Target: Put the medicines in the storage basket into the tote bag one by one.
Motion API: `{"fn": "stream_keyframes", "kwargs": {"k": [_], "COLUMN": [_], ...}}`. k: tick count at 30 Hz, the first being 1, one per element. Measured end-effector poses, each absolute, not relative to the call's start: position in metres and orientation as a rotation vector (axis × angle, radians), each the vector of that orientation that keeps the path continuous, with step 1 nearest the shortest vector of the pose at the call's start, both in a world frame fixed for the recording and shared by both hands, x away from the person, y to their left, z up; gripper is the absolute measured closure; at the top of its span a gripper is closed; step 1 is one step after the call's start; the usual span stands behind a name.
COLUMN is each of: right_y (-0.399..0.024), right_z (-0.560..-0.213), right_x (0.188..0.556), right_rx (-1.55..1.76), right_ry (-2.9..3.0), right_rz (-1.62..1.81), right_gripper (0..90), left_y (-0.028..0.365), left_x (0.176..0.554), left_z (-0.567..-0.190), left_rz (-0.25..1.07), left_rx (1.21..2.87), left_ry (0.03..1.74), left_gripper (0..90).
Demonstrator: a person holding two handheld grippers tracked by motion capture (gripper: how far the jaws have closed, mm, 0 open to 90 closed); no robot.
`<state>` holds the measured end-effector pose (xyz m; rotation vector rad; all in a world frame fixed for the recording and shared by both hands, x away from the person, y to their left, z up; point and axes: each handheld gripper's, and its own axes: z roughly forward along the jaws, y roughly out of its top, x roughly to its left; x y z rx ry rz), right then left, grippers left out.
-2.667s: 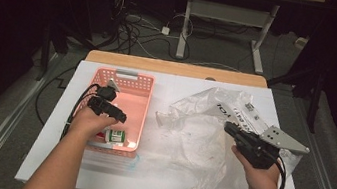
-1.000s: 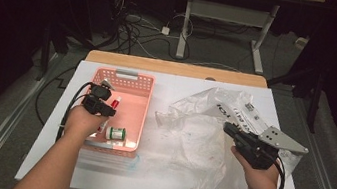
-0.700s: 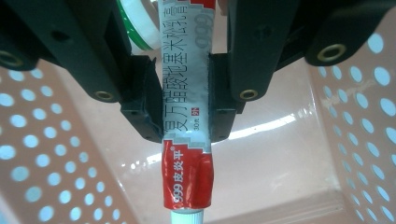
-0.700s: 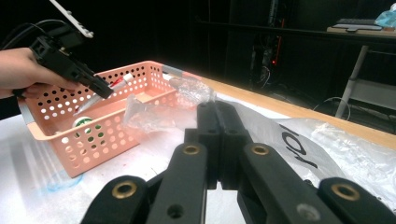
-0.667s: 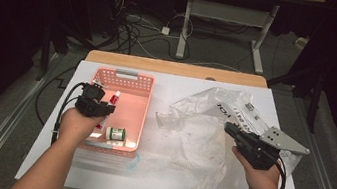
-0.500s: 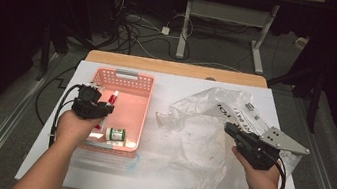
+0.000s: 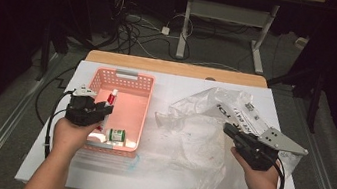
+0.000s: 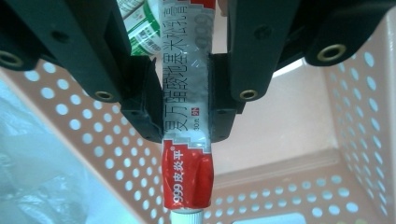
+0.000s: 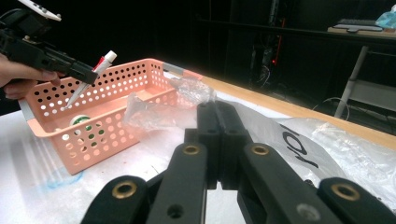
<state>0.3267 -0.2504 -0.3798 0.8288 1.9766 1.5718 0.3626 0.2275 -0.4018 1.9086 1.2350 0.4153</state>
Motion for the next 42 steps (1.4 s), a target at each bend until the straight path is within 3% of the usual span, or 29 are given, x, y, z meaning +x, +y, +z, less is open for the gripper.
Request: {"fn": "stream_keyframes", "kwargs": {"k": [22, 42], "right_y": [-0.25, -0.25], "right_z": [-0.38, -0.376], "right_x": [0.326, 0.324], "right_rx": [0.824, 0.808], "right_ry": [1.98, 1.968], "right_rz": [1.573, 1.586], "right_gripper": [90.0, 90.0], "left_y": [0.194, 0.132], "left_x": [0.333, 0.308], "left_z": [-0.38, -0.372], "left_rz": [0.391, 0.298], "left_rx": [1.867, 1.911], "left_ry": [1.054, 0.856], "left_gripper": [67.1, 67.0]}}
